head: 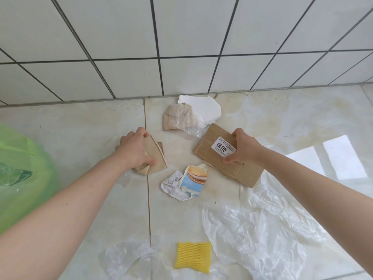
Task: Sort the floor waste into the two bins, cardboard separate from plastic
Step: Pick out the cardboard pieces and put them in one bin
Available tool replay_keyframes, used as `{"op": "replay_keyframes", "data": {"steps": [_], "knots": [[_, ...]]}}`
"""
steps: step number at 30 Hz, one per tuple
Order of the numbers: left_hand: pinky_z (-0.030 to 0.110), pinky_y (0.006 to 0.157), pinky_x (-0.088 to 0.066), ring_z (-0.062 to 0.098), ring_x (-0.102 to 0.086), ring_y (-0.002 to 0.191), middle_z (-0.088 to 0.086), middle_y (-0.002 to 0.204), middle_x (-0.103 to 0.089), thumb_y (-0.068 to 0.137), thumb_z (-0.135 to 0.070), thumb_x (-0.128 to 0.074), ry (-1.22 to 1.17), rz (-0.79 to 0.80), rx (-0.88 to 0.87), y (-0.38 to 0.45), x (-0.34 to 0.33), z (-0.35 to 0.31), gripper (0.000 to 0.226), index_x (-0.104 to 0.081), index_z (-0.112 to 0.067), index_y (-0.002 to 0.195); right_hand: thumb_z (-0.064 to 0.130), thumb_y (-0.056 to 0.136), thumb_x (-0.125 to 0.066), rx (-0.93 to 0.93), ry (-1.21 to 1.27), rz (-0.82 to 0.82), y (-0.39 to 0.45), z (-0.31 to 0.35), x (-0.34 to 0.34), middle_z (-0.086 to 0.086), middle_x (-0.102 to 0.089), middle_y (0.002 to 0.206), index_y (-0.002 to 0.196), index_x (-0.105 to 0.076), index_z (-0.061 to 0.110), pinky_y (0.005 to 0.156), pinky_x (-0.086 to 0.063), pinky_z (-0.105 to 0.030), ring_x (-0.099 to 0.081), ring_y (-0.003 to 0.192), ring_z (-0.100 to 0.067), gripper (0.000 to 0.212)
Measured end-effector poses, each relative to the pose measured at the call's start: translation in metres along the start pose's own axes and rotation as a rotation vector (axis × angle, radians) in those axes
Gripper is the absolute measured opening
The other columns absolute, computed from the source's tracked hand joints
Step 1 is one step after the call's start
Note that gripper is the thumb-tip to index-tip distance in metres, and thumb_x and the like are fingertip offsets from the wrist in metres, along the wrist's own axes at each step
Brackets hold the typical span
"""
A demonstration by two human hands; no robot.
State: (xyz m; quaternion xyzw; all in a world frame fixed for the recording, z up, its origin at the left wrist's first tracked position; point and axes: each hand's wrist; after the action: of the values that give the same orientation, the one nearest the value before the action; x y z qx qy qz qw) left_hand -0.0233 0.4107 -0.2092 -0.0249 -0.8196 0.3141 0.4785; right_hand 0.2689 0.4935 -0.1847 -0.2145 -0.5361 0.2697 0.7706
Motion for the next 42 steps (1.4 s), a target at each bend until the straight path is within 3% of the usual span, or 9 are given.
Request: {"op": "replay_keyframes", "data": {"steps": [7,11,13,18,21,24,32,37,42], "knots": [[0.031,0.076,-0.041,0.025,-0.053,0.096,0.005,0.1,-0.059,0.06,-0.025,-0.088,-0.181,-0.055,0.046,-0.008,0.007,0.003,0.074,-0.046,-0.014,0.121,0.028,0.067,-0.083,0.009,0.06,-0.048,-0.015,-0.001,0.012,-0.001,-0.06,0.092,0.101,-0.053,0.012,0.064,-0.043,-0.029,-0.057,0.085,-0.022,0.048],[0.035,0.081,-0.048,0.026,-0.058,0.098,0.004,0.1,-0.06,0.059,-0.026,-0.088,-0.318,-0.11,0.099,-0.01,0.016,0.007,0.068,-0.05,-0.013,0.114,0.024,0.081,-0.074,-0.061,0.587,-0.048,-0.026,-0.004,0.021,-0.006,-0.072,0.093,0.099,-0.067,0.013,0.076,-0.057,-0.037,-0.07,0.085,-0.024,0.022],[0.034,0.076,-0.049,0.025,-0.06,0.093,0.004,0.096,-0.062,0.061,-0.022,-0.088,-0.471,-0.125,0.114,-0.014,0.021,0.005,0.062,-0.053,-0.011,0.111,0.02,0.085,-0.069,-0.119,0.835,-0.005,-0.032,0.0,0.021,-0.01,-0.073,0.099,0.107,-0.067,0.007,0.08,-0.058,-0.042,-0.071,0.091,-0.027,0.025],[0.04,0.085,-0.056,0.023,-0.069,0.097,0.009,0.105,-0.072,0.058,-0.012,-0.086,-0.978,0.186,0.113,-0.046,0.026,-0.003,0.061,-0.059,-0.011,0.113,0.014,0.084,-0.068,-0.258,1.071,0.207,-0.043,0.011,-0.002,-0.01,-0.075,0.089,0.103,-0.066,0.005,0.059,-0.061,-0.035,-0.072,0.068,-0.021,0.021],[0.031,0.077,-0.058,0.021,-0.071,0.094,0.01,0.102,-0.074,0.057,-0.009,-0.086,-0.916,0.358,0.092,-0.067,0.006,-0.006,0.061,-0.061,-0.009,0.112,0.017,0.085,-0.068,-0.323,1.048,0.366,-0.047,0.014,-0.028,-0.013,-0.074,0.098,0.105,-0.066,0.006,0.069,-0.06,-0.039,-0.072,0.078,-0.024,0.023],[0.038,0.083,-0.056,0.022,-0.069,0.091,0.008,0.097,-0.073,0.053,-0.015,-0.091,-0.704,0.326,0.128,-0.078,-0.025,-0.007,0.058,-0.063,-0.014,0.104,0.018,0.086,-0.068,-0.357,1.022,0.427,-0.05,0.018,-0.046,-0.01,-0.075,0.092,0.098,-0.067,0.008,0.069,-0.06,-0.039,-0.072,0.073,-0.023,0.016],[0.028,0.06,-0.037,0.023,-0.055,0.083,0.007,0.097,-0.053,0.06,-0.023,-0.082,-0.335,0.072,0.071,-0.093,-0.062,-0.025,0.044,-0.047,-0.014,0.085,0.015,0.084,-0.071,-0.31,0.929,0.329,-0.051,0.031,-0.061,-0.016,-0.073,0.099,0.095,-0.069,0.006,0.077,-0.058,-0.045,-0.07,0.08,-0.029,0.015],[0.026,0.048,-0.036,0.019,-0.053,0.068,0.001,0.073,-0.054,0.063,-0.021,-0.079,-0.363,0.037,0.119,-0.09,-0.068,-0.021,0.04,-0.046,-0.012,0.086,0.014,0.081,-0.073,-0.294,0.921,0.261,-0.047,0.028,-0.07,-0.014,-0.073,0.1,0.104,-0.068,0.006,0.084,-0.056,-0.049,-0.07,0.092,-0.032,0.024],[0.027,0.053,-0.041,0.02,-0.056,0.07,0.003,0.076,-0.058,0.063,-0.019,-0.08,-0.418,0.084,0.12,-0.088,-0.062,-0.018,0.041,-0.05,-0.011,0.09,0.014,0.078,-0.076,-0.225,0.889,0.19,-0.045,0.025,-0.069,-0.011,-0.072,0.103,0.111,-0.062,0.009,0.081,-0.058,-0.044,-0.071,0.092,-0.028,0.036]]}}
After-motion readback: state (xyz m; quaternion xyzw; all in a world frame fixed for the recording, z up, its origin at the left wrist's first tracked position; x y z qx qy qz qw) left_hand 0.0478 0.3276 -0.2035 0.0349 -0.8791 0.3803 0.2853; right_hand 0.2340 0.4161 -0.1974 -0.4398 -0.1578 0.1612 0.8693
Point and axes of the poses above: each hand's wrist, its own y-axis towards the middle knuckle, its own x-axis out of the back of the hand, z = x × y
